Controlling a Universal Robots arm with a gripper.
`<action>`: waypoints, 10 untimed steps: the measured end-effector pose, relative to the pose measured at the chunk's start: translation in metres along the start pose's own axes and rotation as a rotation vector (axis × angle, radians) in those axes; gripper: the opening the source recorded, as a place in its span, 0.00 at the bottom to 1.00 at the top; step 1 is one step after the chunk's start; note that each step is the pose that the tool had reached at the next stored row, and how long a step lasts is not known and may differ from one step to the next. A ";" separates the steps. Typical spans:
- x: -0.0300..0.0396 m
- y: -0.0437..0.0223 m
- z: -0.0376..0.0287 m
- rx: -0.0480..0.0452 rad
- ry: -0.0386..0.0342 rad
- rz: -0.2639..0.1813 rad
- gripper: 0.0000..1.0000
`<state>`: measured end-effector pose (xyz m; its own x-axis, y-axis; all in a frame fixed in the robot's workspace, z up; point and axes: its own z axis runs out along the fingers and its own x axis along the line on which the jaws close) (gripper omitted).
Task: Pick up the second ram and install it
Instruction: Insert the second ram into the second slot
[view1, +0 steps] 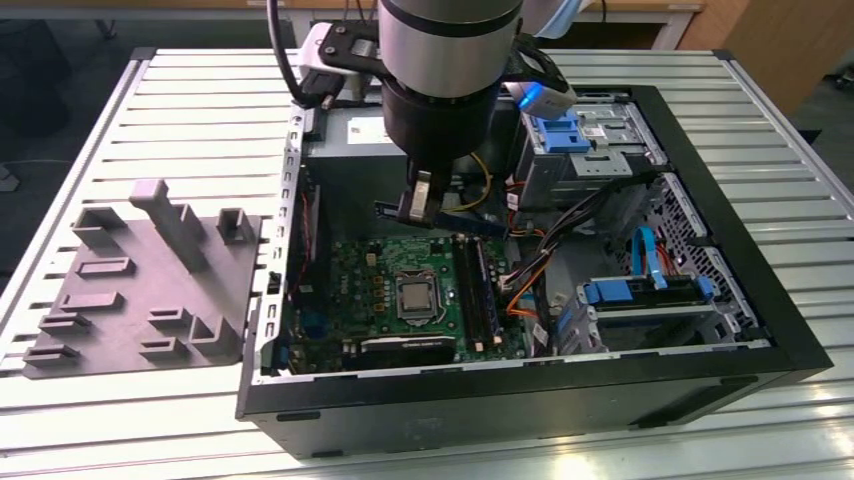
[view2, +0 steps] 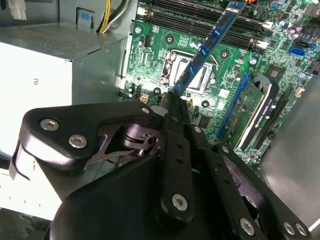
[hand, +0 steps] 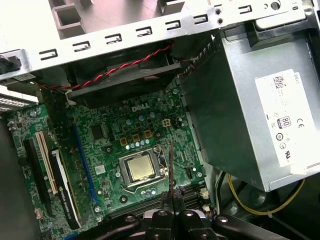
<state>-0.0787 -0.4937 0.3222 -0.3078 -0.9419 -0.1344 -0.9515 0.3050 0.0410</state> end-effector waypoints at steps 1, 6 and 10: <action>0.0000 0.0000 0.0000 0.0004 -0.0002 0.003 0.11; 0.0000 0.0000 0.0000 0.0024 -0.0008 0.018 0.11; 0.0000 0.0000 0.0000 0.0040 -0.0013 0.029 0.11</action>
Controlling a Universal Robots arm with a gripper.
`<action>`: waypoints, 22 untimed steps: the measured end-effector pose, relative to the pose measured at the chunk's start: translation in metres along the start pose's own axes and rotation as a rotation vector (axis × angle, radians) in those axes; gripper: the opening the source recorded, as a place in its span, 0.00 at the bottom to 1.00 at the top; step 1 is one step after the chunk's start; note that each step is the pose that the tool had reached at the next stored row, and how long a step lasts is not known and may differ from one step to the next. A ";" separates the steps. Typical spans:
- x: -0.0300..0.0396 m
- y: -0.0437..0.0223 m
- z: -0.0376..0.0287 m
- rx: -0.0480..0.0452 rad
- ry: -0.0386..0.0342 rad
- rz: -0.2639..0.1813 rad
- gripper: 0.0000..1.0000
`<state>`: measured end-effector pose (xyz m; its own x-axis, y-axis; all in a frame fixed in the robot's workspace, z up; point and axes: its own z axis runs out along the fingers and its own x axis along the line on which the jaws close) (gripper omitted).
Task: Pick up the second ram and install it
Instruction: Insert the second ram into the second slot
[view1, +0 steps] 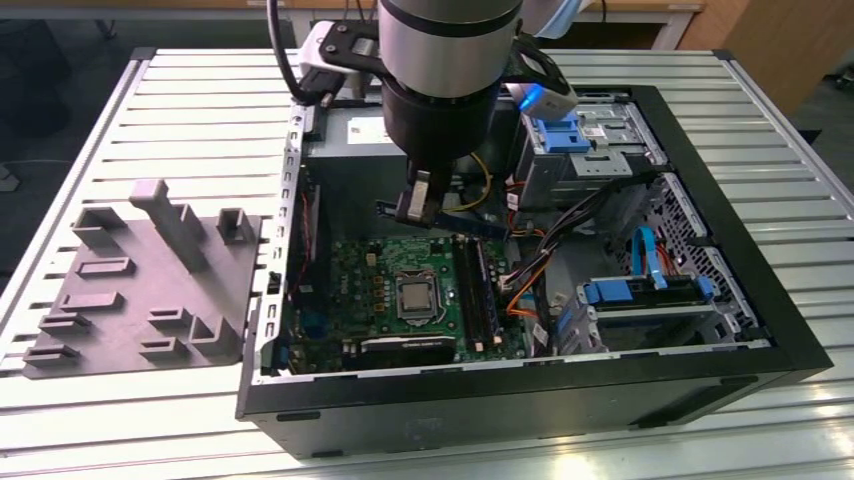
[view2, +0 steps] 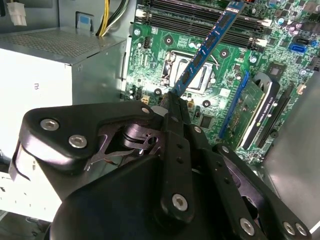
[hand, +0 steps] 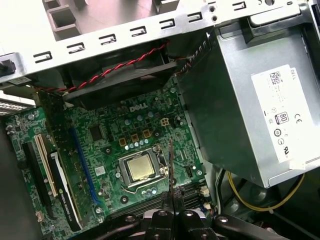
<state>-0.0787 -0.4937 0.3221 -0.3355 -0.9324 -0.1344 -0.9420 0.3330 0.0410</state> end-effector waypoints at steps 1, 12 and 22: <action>0.0000 0.0000 0.0000 0.0004 -0.0001 0.003 0.11; 0.0000 0.0000 0.0000 0.0043 -0.0013 0.032 0.11; 0.0000 0.0000 0.0000 0.0086 -0.0026 0.063 0.11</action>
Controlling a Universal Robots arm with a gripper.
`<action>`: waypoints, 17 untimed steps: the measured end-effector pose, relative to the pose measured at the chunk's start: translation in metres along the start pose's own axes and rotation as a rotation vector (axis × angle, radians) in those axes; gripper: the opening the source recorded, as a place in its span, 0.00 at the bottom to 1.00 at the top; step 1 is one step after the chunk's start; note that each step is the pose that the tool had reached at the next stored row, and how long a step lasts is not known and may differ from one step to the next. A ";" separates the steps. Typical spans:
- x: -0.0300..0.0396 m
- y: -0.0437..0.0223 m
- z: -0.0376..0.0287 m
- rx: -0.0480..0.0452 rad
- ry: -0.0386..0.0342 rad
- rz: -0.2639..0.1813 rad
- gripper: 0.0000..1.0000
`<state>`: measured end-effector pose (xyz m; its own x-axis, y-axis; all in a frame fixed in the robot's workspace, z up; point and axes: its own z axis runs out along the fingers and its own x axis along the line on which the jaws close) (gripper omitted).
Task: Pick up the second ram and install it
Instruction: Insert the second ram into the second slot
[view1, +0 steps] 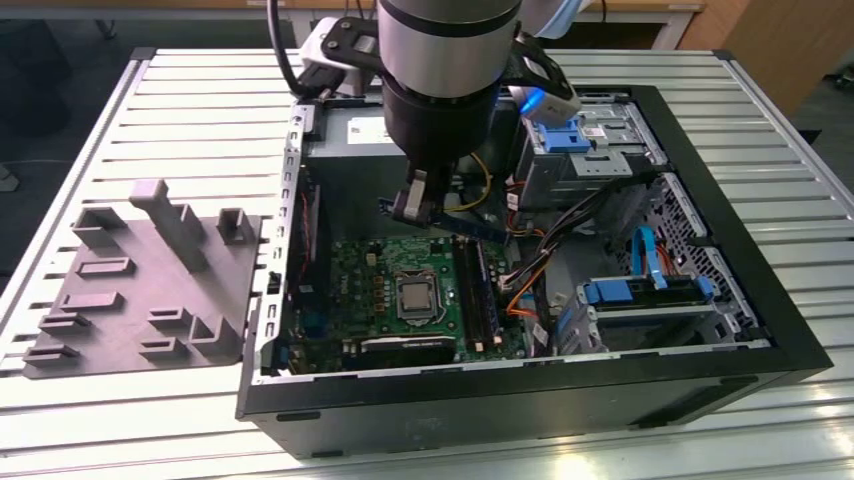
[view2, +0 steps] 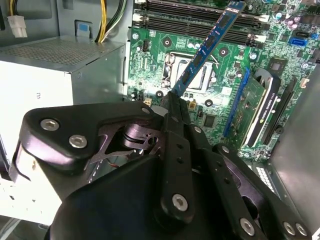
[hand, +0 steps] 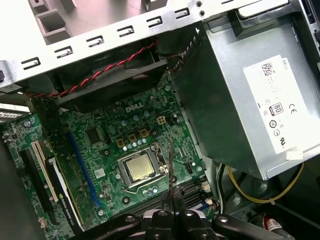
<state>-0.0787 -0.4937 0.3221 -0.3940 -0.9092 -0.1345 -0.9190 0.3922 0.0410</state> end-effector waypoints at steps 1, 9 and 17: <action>0.0000 0.0000 0.0000 0.0005 -0.0001 0.004 0.11; 0.0000 0.0000 0.0000 0.0058 -0.0017 0.043 0.11; 0.0000 0.0000 0.0000 0.0118 -0.0035 0.087 0.11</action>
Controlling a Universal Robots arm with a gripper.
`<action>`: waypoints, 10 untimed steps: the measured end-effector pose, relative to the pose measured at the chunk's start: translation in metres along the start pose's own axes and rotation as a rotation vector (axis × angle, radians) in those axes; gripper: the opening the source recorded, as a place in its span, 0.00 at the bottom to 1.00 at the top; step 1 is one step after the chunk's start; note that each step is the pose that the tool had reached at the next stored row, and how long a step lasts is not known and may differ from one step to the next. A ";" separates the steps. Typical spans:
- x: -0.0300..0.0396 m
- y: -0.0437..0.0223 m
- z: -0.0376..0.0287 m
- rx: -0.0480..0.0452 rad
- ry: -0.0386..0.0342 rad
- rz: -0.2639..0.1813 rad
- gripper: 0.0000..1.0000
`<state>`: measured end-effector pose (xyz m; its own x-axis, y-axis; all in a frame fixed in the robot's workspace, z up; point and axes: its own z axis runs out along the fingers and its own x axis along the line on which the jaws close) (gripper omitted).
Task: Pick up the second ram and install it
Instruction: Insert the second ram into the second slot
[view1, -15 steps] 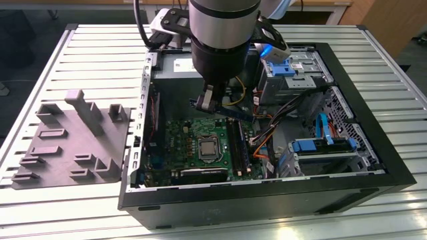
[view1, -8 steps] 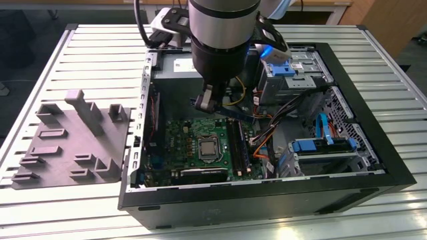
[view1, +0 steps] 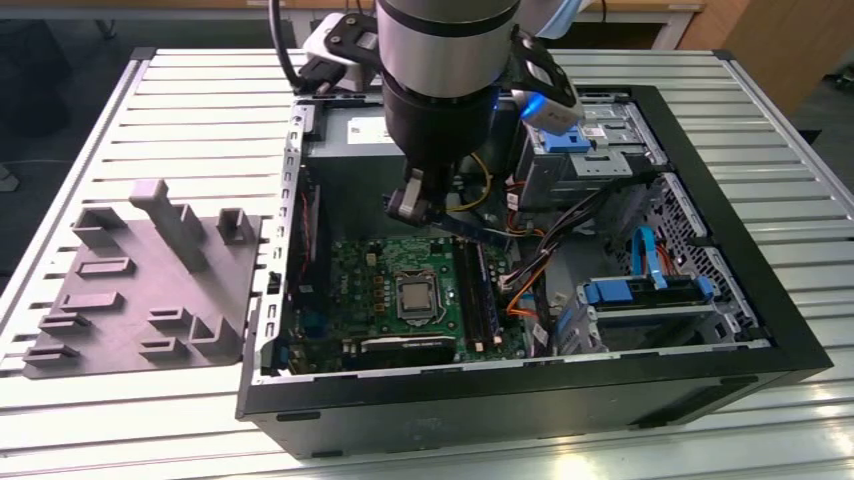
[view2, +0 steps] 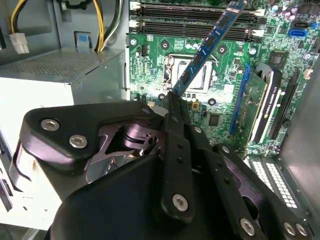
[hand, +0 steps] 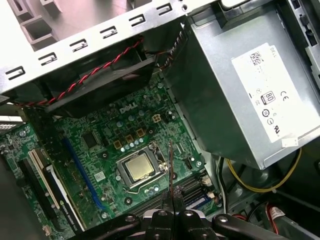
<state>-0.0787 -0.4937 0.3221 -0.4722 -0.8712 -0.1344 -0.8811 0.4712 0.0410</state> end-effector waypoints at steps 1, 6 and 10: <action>0.0000 0.0000 0.0000 0.0007 -0.0002 0.005 0.11; 0.0000 0.0000 0.0001 0.0040 -0.0013 0.029 0.11; 0.0000 0.0000 0.0000 0.0063 -0.0019 0.046 0.11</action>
<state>-0.0788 -0.4937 0.3221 -0.5126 -0.8481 -0.1344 -0.8580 0.5121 0.0410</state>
